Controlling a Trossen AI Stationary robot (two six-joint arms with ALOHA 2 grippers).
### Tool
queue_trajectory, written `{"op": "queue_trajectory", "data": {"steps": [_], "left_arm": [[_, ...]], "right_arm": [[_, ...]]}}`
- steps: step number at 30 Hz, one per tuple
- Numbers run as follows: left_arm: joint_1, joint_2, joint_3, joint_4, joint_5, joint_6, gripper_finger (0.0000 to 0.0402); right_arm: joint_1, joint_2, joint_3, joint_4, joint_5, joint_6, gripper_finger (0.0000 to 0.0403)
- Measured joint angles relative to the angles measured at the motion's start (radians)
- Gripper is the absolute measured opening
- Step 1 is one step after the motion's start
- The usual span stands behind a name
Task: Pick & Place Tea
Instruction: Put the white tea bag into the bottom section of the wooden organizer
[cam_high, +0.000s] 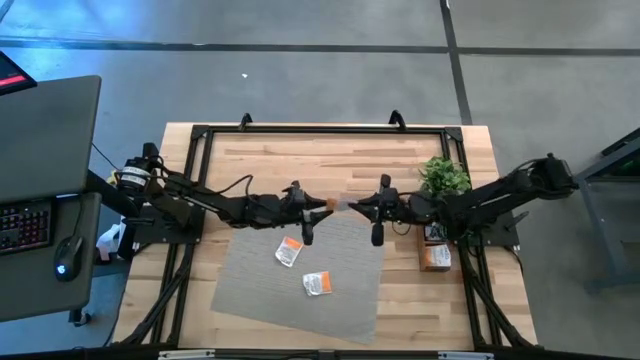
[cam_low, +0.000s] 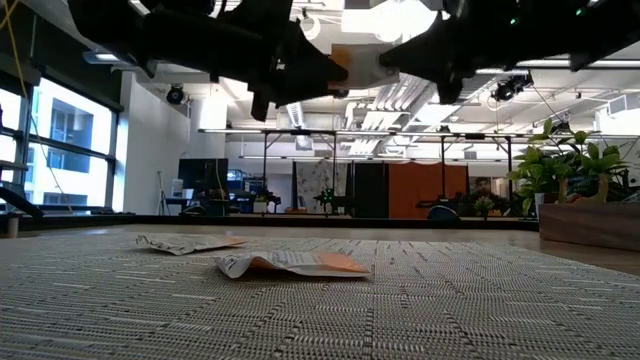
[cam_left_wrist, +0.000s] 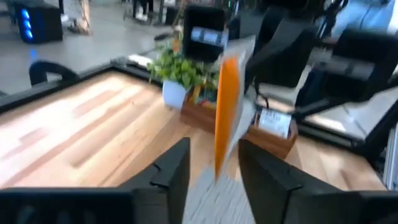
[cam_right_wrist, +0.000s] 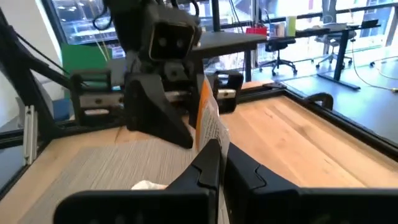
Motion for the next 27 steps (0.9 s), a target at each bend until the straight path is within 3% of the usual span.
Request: {"op": "queue_trajectory", "data": {"steps": [3, 8, 10, 14, 20, 27], "left_arm": [[0.000, 0.000, 0.007, -0.053, 0.006, -0.012, 0.0159], [0.000, 0.000, 0.009, -0.039, 0.001, -0.015, 0.0178], [0.000, 0.000, 0.009, -0.036, -0.029, -0.015, 0.0179], [0.000, 0.000, 0.009, -0.041, -0.070, -0.015, 0.0179], [0.000, 0.000, 0.009, -0.037, -0.073, -0.015, 0.0179], [0.000, 0.000, 0.009, -0.063, -0.074, -0.015, 0.0179]], "right_arm": [[0.042, -0.095, 0.032, -0.245, 0.061, 0.079, 0.0002], [0.135, -0.232, 0.261, -1.019, 0.136, 0.357, 0.0001], [0.165, -0.233, 0.380, -1.316, 0.094, 0.538, 0.0001], [0.202, -0.186, 0.561, -1.755, -0.144, 0.995, 0.0001], [0.304, -0.149, 0.567, -2.044, -0.336, 1.371, 0.0000], [0.376, -0.149, 0.452, -2.108, -0.411, 1.630, 0.0001]]}}
